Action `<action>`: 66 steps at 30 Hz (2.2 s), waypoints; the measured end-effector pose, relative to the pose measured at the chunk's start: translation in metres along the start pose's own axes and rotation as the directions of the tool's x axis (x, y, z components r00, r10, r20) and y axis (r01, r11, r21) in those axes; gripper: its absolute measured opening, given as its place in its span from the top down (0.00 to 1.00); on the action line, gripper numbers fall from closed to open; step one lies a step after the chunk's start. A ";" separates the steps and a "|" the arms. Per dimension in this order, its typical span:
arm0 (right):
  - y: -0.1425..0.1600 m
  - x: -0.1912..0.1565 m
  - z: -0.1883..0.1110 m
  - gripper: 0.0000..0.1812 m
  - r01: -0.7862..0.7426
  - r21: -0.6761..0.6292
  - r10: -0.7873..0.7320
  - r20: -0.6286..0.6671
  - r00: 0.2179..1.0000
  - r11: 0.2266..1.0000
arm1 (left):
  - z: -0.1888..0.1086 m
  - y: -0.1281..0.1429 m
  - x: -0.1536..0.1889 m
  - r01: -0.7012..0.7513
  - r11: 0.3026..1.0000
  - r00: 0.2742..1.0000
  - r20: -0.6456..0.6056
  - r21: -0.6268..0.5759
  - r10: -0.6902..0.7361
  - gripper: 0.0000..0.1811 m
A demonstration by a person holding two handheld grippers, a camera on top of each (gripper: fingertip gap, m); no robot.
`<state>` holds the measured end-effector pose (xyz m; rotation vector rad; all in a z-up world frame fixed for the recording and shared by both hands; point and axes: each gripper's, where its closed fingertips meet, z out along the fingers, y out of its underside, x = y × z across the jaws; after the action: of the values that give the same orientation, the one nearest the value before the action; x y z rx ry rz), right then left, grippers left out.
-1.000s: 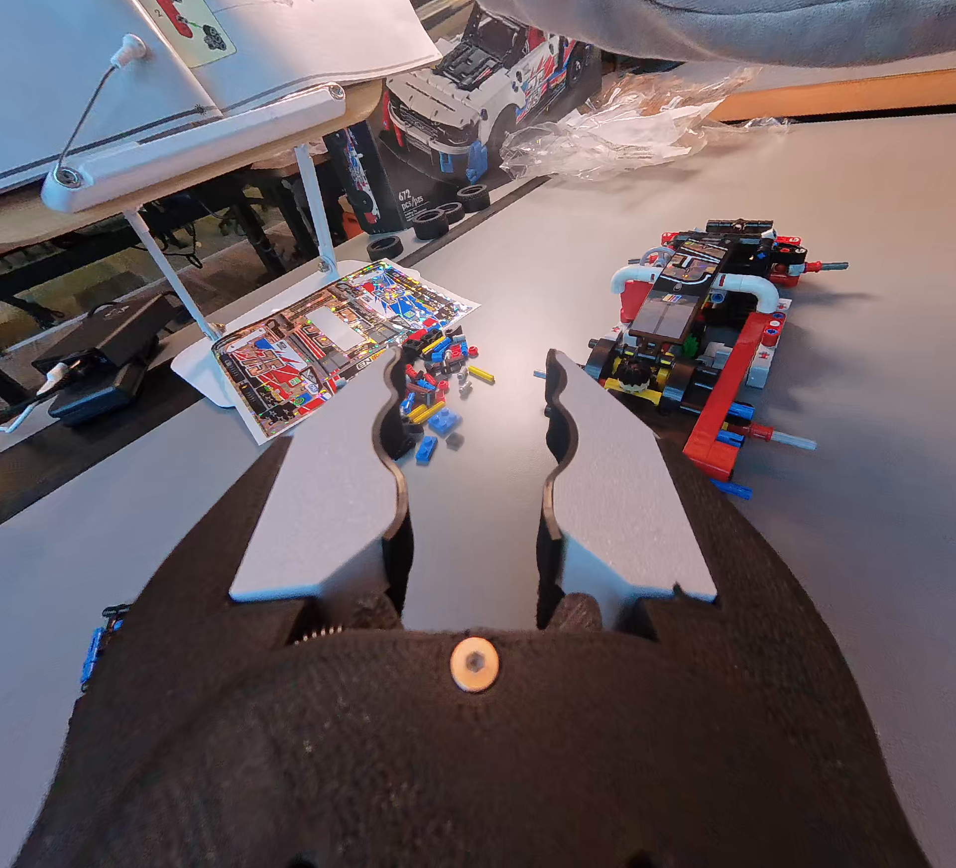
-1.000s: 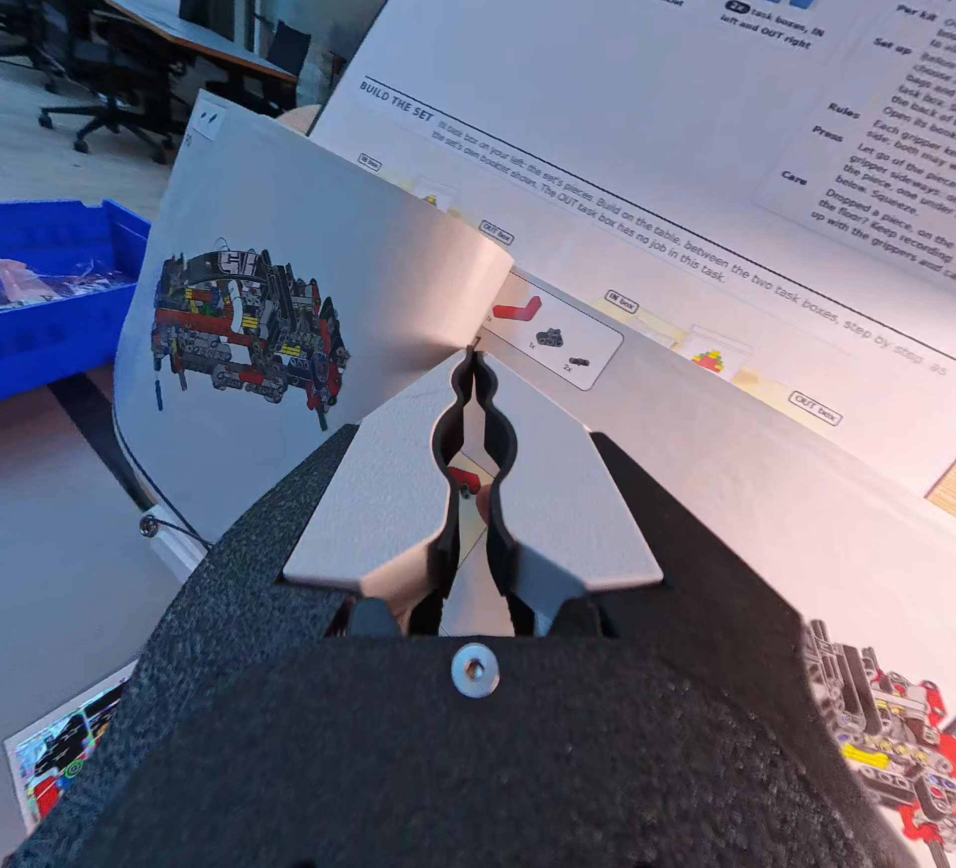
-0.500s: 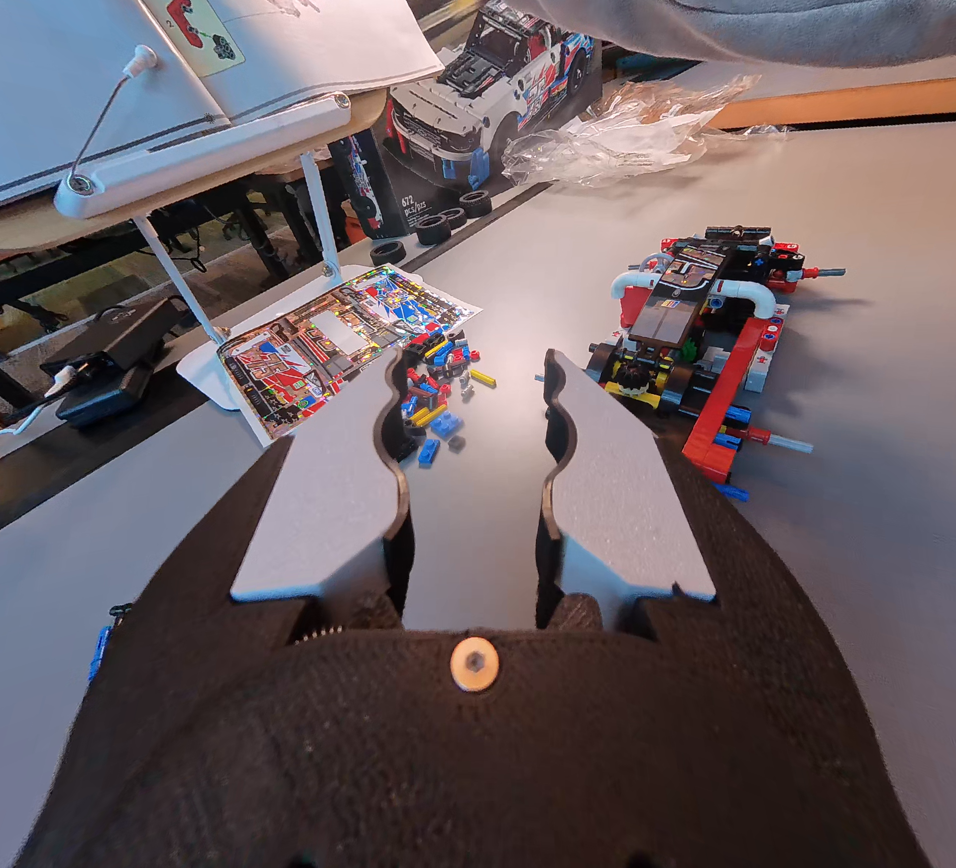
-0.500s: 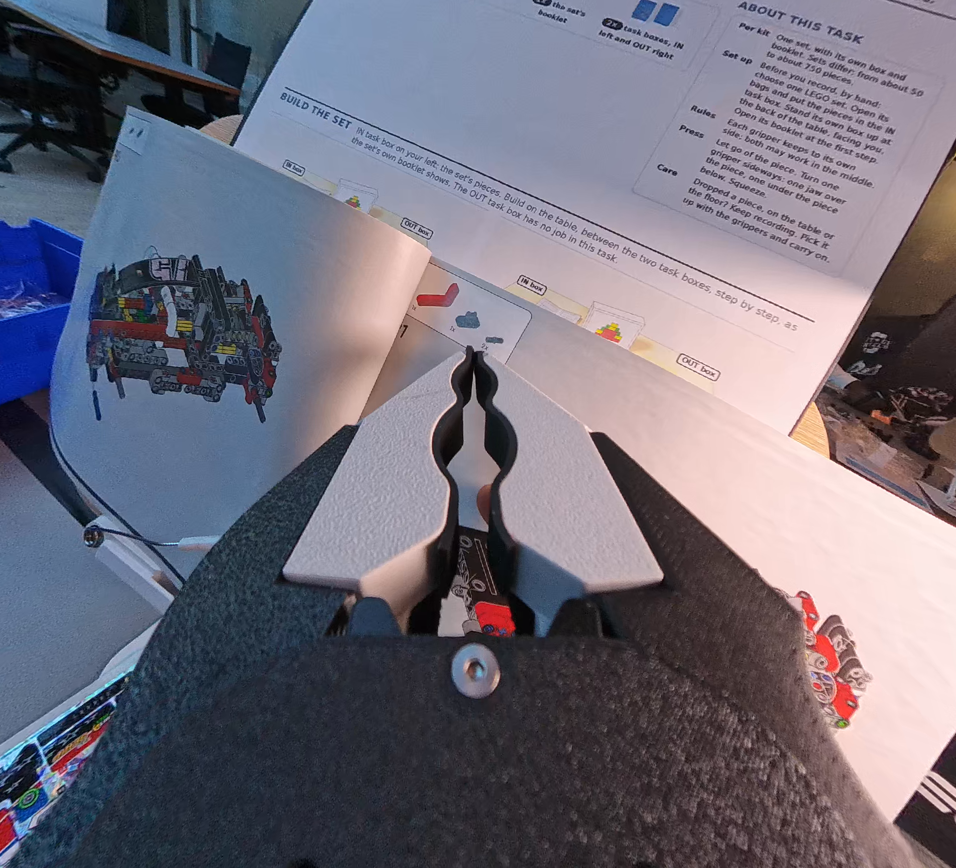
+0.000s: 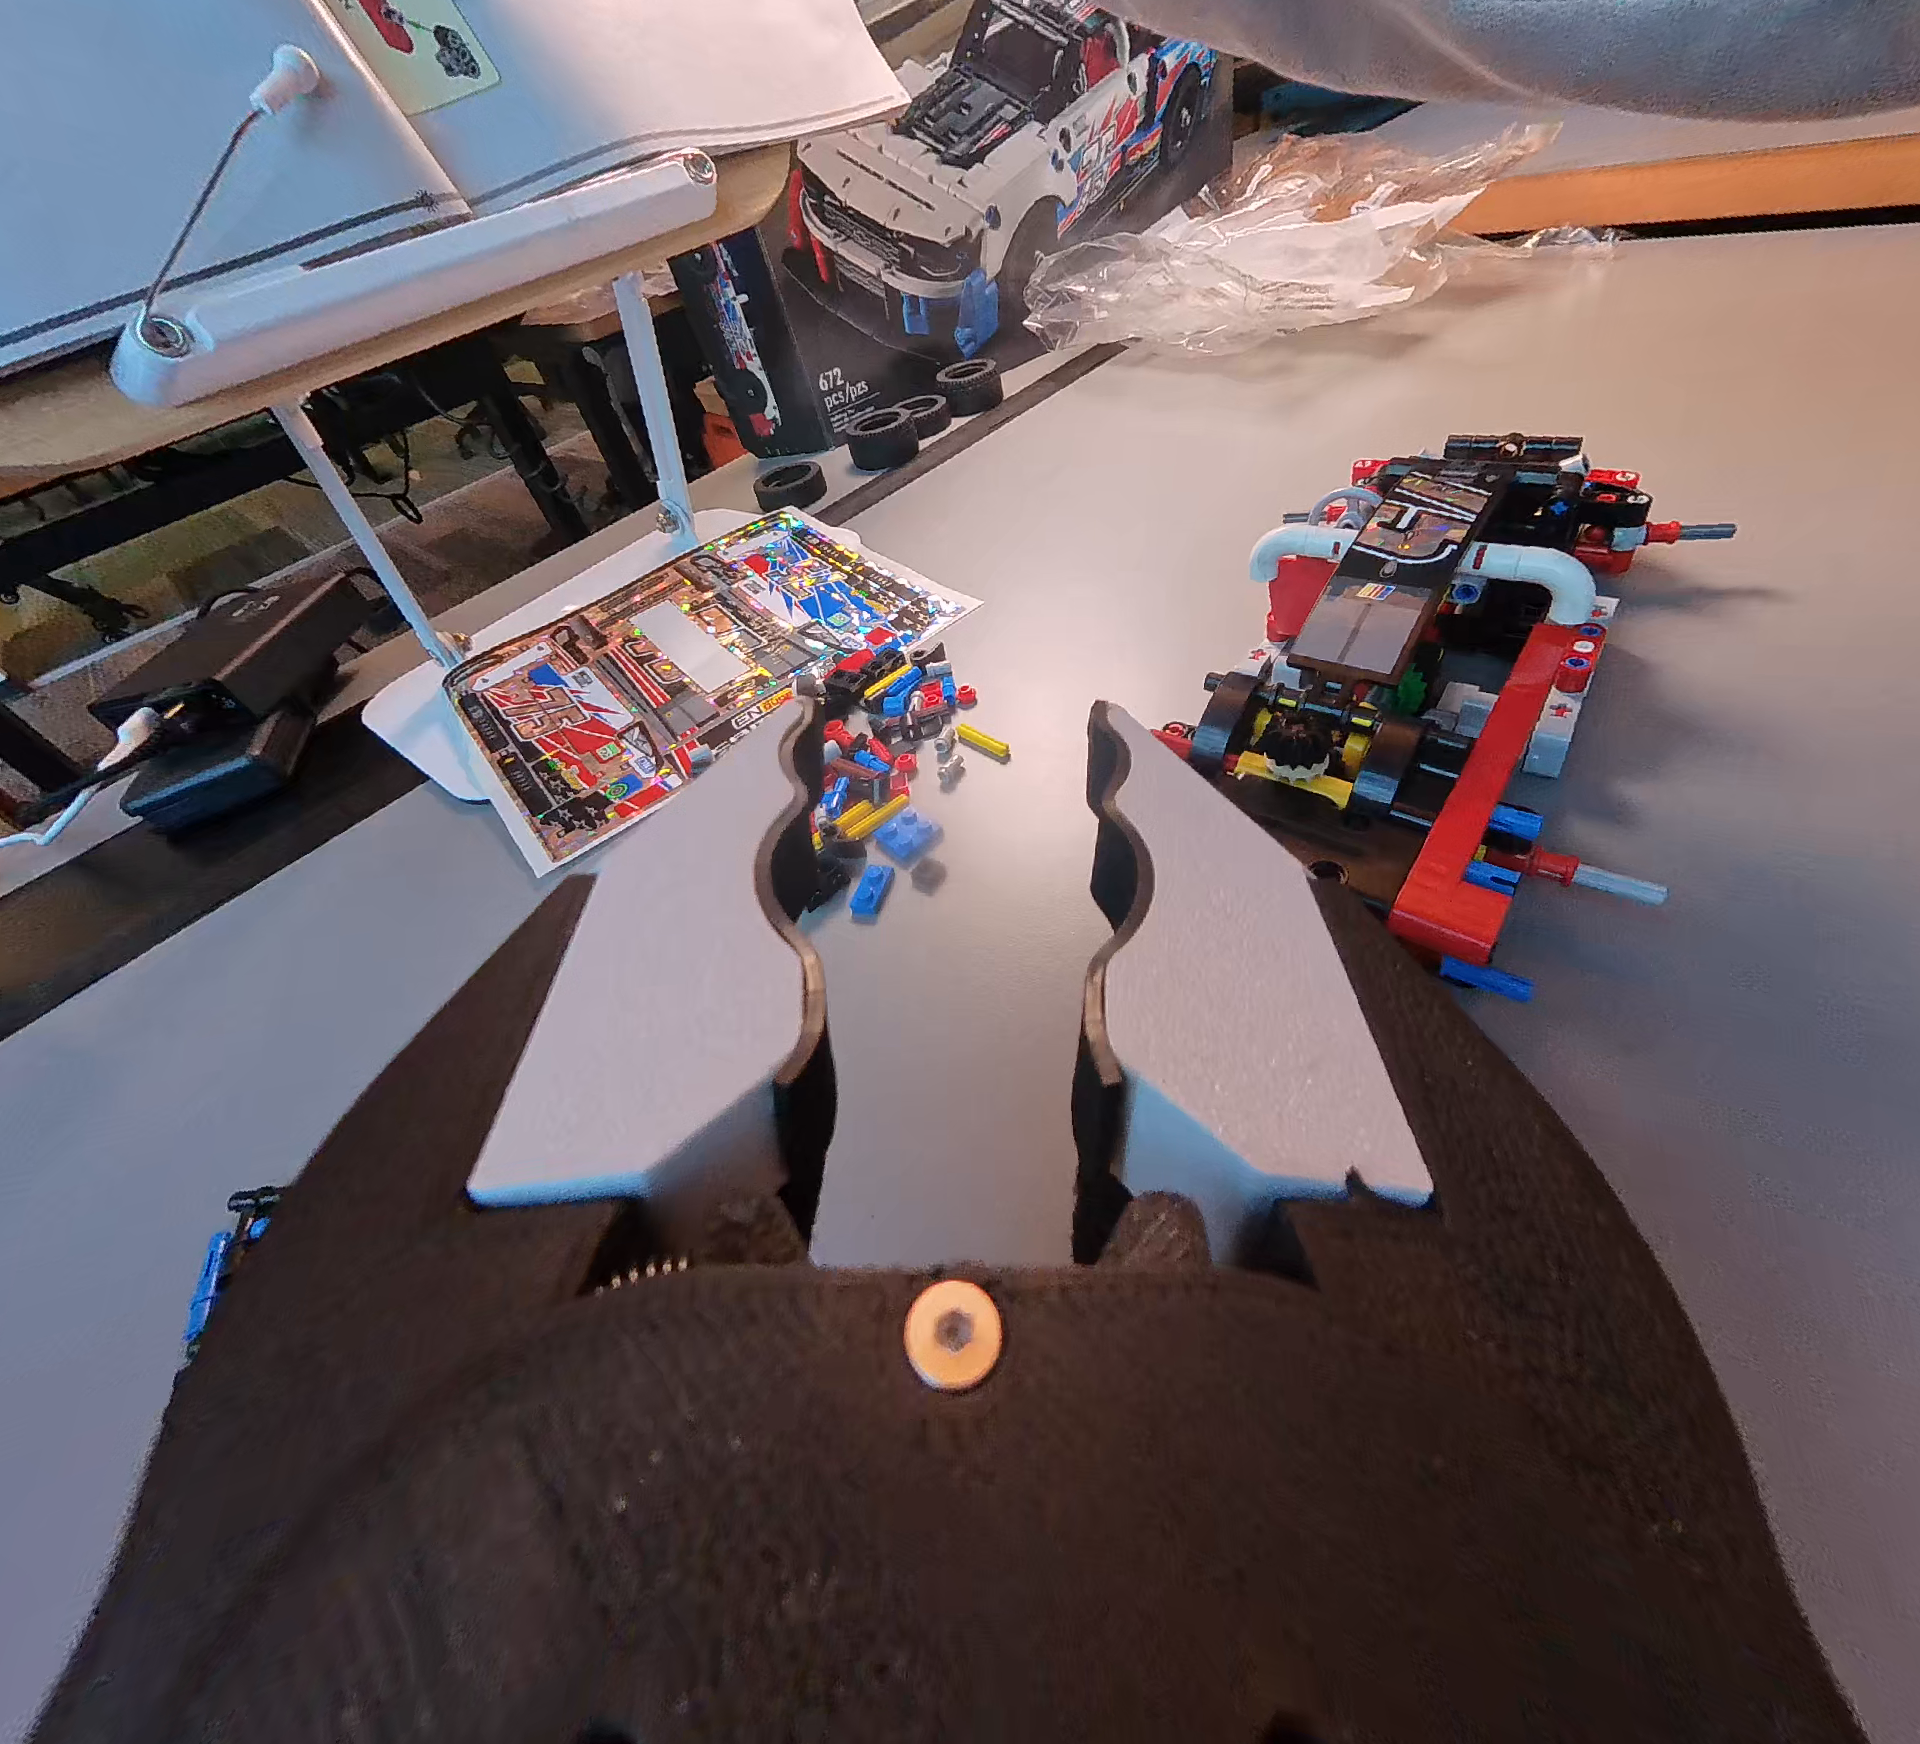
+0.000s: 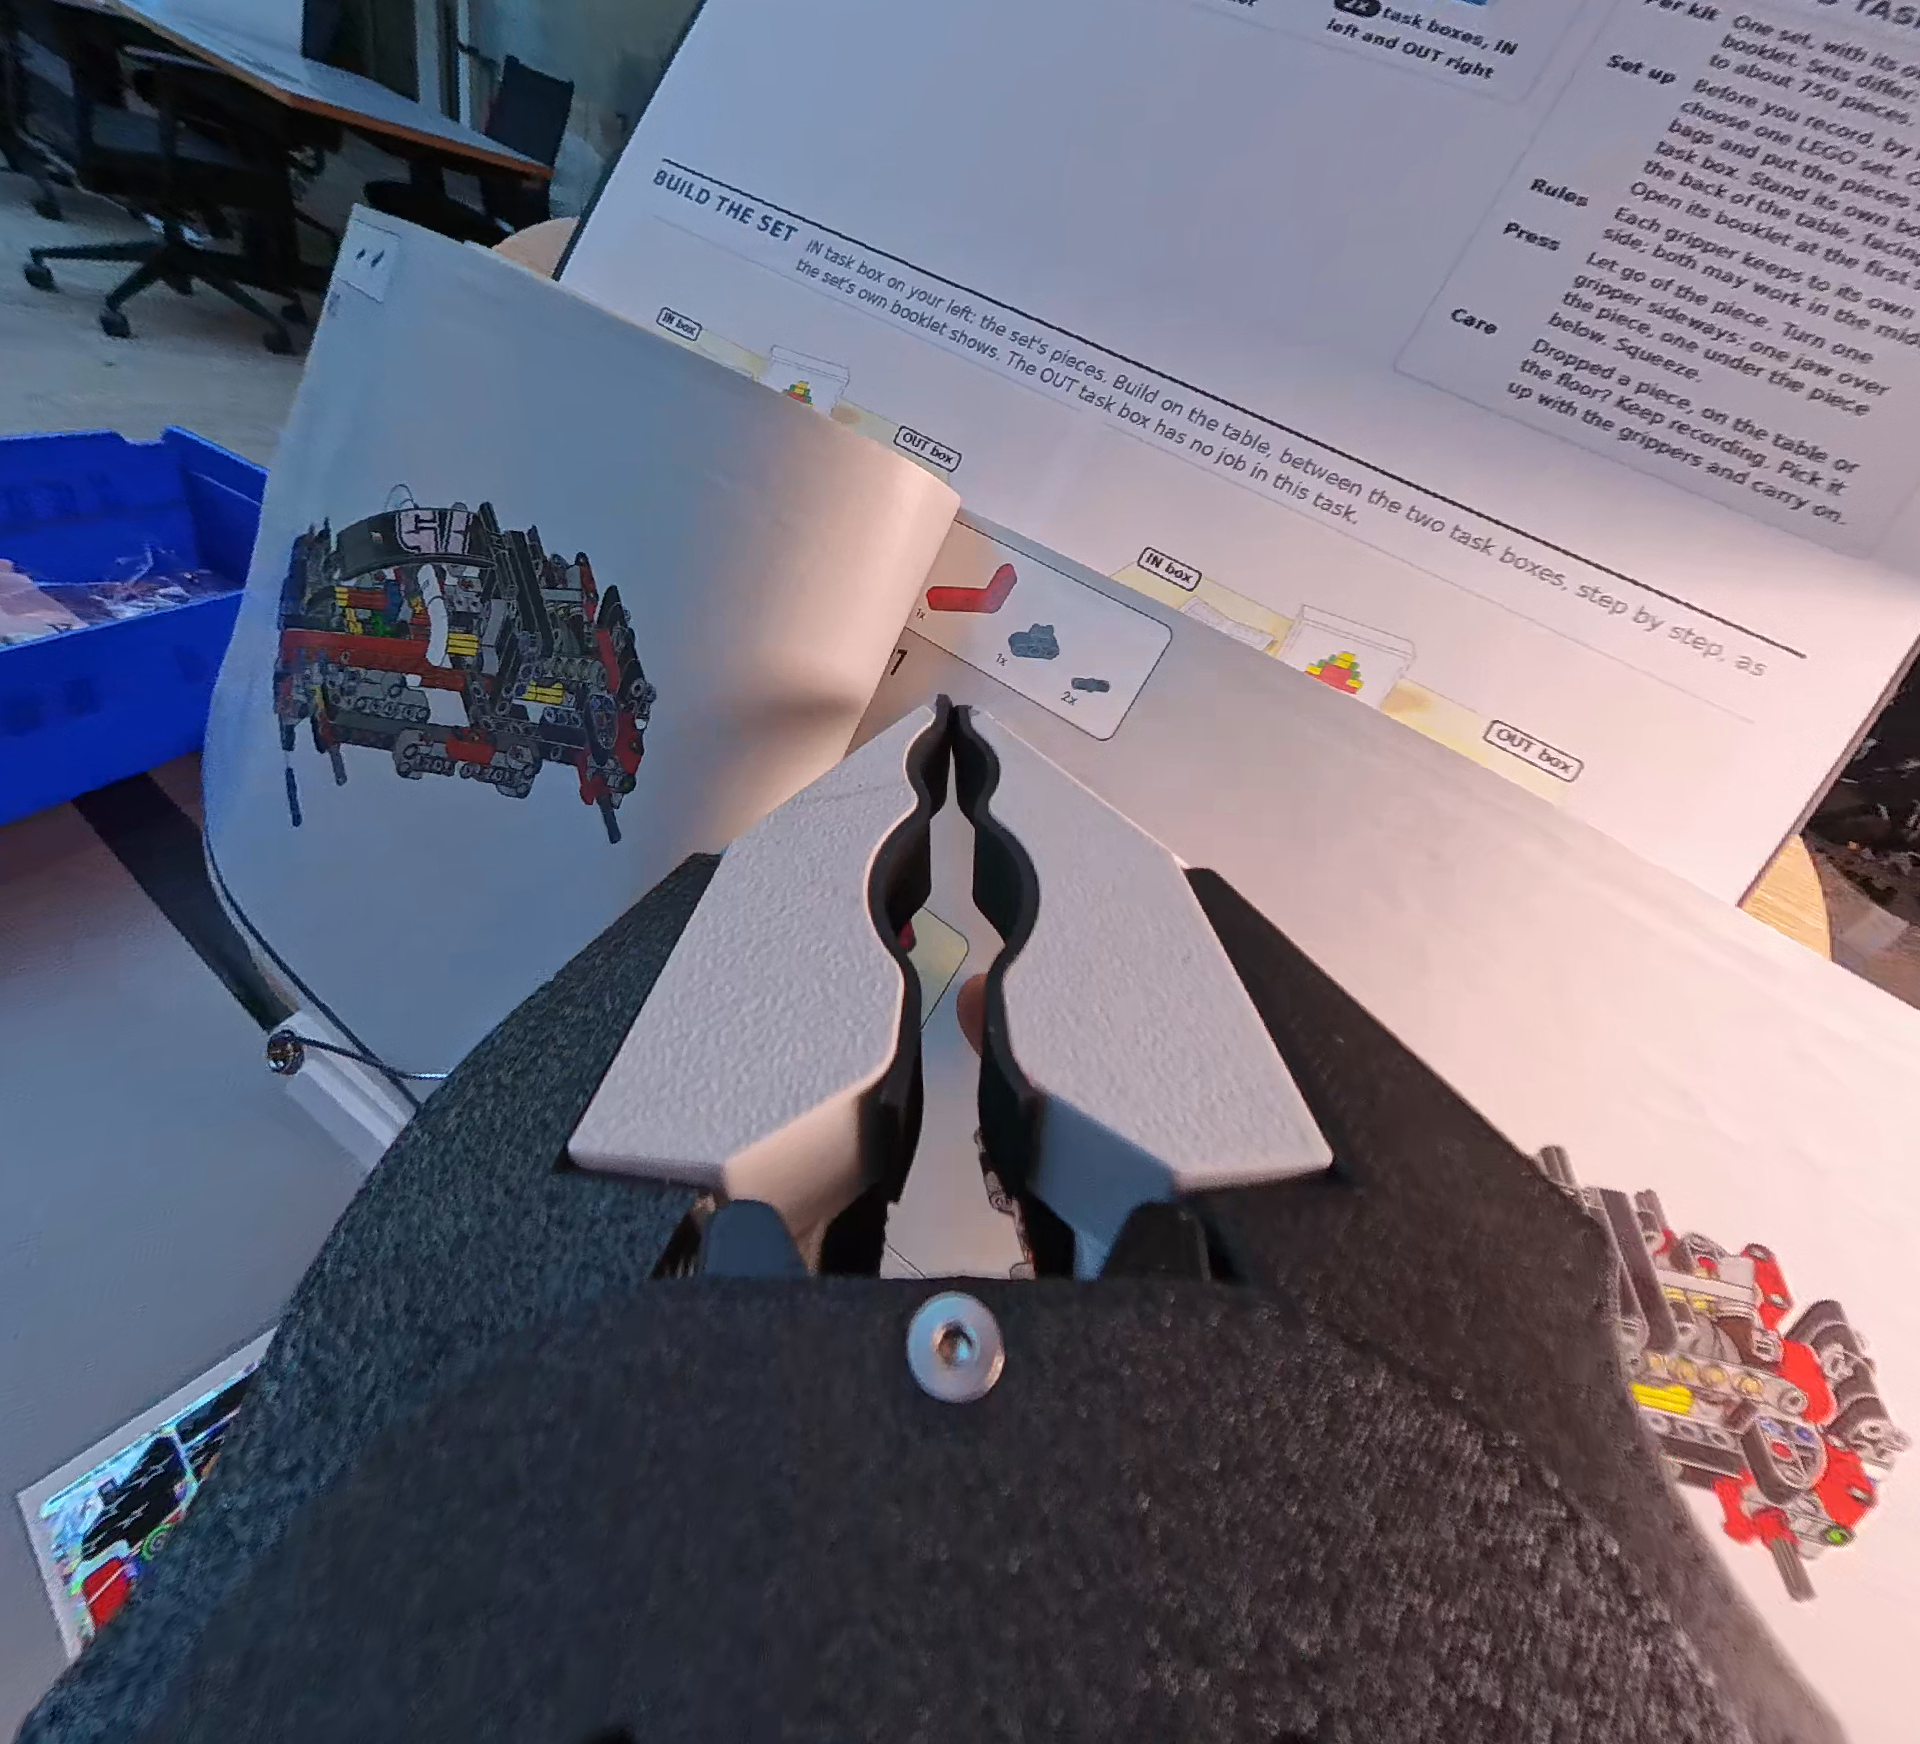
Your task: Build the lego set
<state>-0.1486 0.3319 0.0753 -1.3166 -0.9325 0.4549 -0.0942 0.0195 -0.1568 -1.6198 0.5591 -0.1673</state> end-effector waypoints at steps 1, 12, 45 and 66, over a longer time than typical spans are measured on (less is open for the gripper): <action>0.000 -0.002 0.000 1.00 0.005 0.006 -0.005 -0.001 1.000 1.000 | 0.000 0.001 0.000 0.001 1.000 1.000 0.001 -0.002 -0.001 0.73; 0.002 0.009 -0.003 1.00 -0.021 0.010 0.021 -0.032 0.999 1.000 | 0.002 0.004 -0.002 0.009 1.000 1.000 0.004 -0.017 -0.009 0.74; -0.003 0.014 -0.009 1.00 -0.023 0.097 0.029 -0.063 0.998 0.995 | 0.002 0.005 0.002 0.010 1.000 0.999 -0.038 -0.022 -0.011 0.76; 0.047 -0.110 -0.121 1.00 0.047 0.050 -0.065 0.466 0.883 0.998 | -0.009 0.001 -0.014 0.037 0.999 0.999 0.039 -0.033 -0.036 0.80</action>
<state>-0.1064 0.1861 -0.0009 -1.1601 -1.3522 0.7631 -0.1104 0.0179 -0.1531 -1.6631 0.5055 -0.1544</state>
